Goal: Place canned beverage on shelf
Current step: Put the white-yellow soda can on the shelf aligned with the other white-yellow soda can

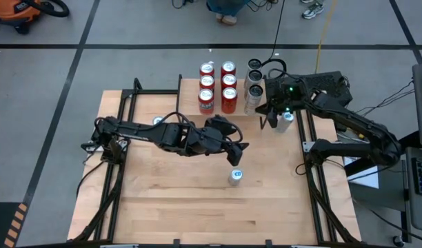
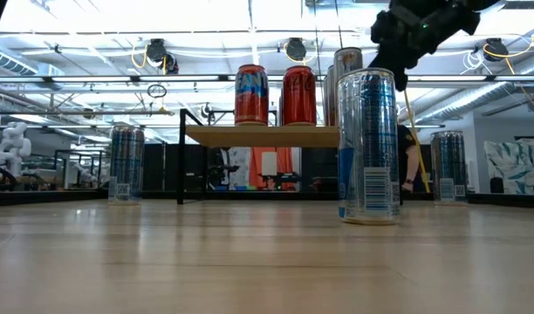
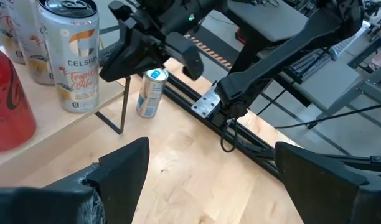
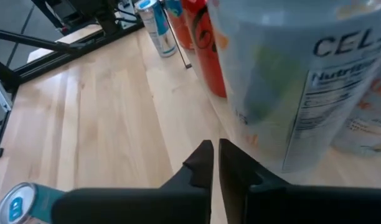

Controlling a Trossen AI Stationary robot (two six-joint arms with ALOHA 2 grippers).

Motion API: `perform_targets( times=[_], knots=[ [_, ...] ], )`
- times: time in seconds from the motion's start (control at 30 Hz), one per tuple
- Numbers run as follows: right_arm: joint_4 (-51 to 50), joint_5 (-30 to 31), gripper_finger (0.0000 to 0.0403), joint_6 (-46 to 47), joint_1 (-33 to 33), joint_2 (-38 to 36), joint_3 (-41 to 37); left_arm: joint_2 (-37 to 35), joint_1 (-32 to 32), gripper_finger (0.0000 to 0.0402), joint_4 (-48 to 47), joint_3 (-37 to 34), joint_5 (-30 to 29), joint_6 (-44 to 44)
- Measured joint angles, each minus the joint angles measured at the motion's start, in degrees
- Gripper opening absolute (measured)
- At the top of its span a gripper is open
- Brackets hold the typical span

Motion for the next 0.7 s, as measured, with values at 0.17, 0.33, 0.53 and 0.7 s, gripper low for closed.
perform_targets(
  times=[0.17, 0.33, 0.53, 0.7],
  knots=[
    [0.10, 0.05, 0.0006, -0.06, 0.00, 1.79, -0.02, 0.00, -0.68, 0.0348, -0.01, 0.00, -1.33, -0.99],
    [0.55, 0.38, 0.0001, -1.27, 0.00, 2.59, -0.02, 0.00, -0.82, 0.0348, -0.02, 0.00, -1.92, -1.02],
    [0.97, 3.37, 0.0000, -1.52, -0.04, 2.80, -0.04, 0.00, -0.82, 0.0348, -0.15, 0.00, -1.95, -1.02],
    [1.00, 3.34, 0.0000, -1.65, -0.04, 2.80, -0.04, 0.00, -0.82, 0.0348, -0.24, 0.00, -1.95, -0.97]
  ],
)
